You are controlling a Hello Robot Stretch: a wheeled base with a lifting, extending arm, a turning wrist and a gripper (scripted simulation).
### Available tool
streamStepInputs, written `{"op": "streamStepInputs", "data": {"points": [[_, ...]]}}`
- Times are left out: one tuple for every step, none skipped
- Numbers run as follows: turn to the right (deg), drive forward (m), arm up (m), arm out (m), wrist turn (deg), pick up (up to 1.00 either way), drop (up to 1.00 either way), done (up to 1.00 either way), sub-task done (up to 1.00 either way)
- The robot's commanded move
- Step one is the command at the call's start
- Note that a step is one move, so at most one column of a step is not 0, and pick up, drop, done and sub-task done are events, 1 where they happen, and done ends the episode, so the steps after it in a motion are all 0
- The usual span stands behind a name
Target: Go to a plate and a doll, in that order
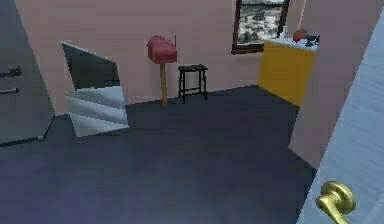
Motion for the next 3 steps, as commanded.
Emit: {"op": "streamStepInputs", "data": {"points": [[0.0, 0.7, 0.0, 0.0, 0.0, 0.0, 0.0, 0.0, 0.0], [45.0, 0.0, 0.0, 0.0, 0.0, 0.0, 0.0, 0.0, 0.0], [12.0, 0.0, 0.0, 0.0, 0.0, 0.0, 0.0, 0.0, 0.0]]}}
